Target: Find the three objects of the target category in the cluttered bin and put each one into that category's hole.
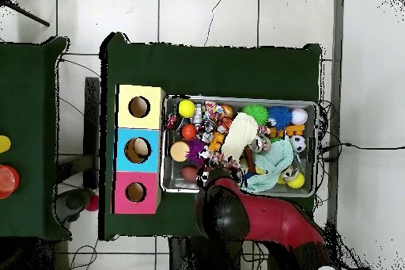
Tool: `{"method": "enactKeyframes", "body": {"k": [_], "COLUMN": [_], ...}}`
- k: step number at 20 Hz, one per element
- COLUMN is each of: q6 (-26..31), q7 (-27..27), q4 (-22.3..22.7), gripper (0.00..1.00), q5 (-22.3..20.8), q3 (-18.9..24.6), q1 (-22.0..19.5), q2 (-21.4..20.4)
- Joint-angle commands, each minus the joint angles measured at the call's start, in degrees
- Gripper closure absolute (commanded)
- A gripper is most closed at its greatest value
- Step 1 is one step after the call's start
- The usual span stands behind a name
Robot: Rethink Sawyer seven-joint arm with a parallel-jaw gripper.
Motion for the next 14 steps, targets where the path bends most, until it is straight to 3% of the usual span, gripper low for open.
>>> {"method": "enactKeyframes", "body": {"k": [1,6,14], "q6": [8.0,13.6,18.5], "q7": [5.3,4.7,7.0], "q4": [-0.2,-3.3,-8.5], "gripper": [1.0,1.0,1.0], "q5": [5.9,8.4,8.7], "q3": [8.6,7.2,3.8], "q1": [-1.4,0.8,5.5], "q2": [-4.3,-6.2,-6.0]}}
